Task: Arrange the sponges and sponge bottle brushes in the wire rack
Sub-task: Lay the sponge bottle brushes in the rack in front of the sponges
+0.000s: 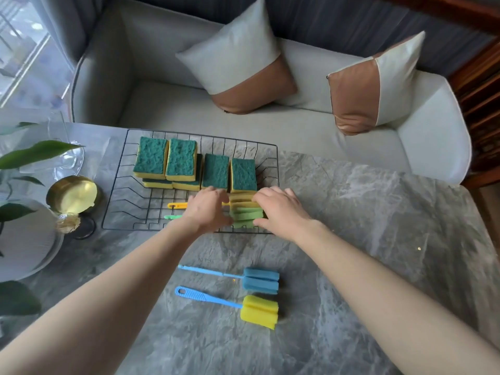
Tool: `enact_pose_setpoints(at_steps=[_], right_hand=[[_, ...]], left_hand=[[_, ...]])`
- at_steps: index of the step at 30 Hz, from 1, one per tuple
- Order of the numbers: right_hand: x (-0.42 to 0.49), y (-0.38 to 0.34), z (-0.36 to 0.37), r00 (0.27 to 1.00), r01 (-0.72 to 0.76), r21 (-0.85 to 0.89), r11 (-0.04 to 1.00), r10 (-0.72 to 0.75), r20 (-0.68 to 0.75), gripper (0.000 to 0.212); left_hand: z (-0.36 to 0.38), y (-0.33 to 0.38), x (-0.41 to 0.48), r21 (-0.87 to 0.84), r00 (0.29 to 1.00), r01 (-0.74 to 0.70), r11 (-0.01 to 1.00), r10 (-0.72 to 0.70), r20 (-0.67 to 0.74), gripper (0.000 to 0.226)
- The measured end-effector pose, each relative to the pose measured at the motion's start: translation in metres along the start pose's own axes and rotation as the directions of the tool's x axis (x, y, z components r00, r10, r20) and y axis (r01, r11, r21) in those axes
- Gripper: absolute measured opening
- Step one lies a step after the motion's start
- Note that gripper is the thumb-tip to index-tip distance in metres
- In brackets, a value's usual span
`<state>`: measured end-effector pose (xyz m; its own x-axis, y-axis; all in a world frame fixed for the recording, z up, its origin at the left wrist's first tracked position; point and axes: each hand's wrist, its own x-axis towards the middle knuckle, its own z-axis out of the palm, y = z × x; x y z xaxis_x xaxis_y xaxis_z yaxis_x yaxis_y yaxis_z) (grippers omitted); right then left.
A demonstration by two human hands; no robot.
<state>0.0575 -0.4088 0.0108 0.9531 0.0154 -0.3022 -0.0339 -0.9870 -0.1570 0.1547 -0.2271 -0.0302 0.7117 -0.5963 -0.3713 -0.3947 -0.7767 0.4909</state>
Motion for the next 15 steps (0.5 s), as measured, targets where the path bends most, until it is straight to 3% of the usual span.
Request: enact_pose_setpoints(at_steps=[4, 6, 11, 15], right_hand=[[-0.046, -0.008, 0.001, 0.988, 0.0, 0.223, 0.975, 0.034, -0.148, 0.033], [-0.071, -0.013, 0.012, 0.99, -0.015, 0.293, 0.956, 0.056, -0.133, 0.028], [-0.114, -0.017, 0.052, 0.991, -0.122, 0.307, 0.944, 0.102, 0.082, 0.033], [-0.123, -0.021, 0.077, 0.972, -0.202, 0.308, 0.93, 0.151, 0.181, 0.043]], left_hand=[[-0.011, 0.005, -0.044, -0.087, 0.973, -0.181, 0.98, 0.166, -0.16, 0.045], [-0.006, 0.009, -0.075, -0.134, 0.948, -0.285, 0.949, 0.259, -0.185, 0.04], [0.041, 0.016, -0.136, -0.16, 0.924, -0.378, 0.912, 0.382, -0.003, 0.036], [0.088, 0.019, -0.156, -0.147, 0.892, -0.381, 0.913, 0.405, 0.201, 0.056]])
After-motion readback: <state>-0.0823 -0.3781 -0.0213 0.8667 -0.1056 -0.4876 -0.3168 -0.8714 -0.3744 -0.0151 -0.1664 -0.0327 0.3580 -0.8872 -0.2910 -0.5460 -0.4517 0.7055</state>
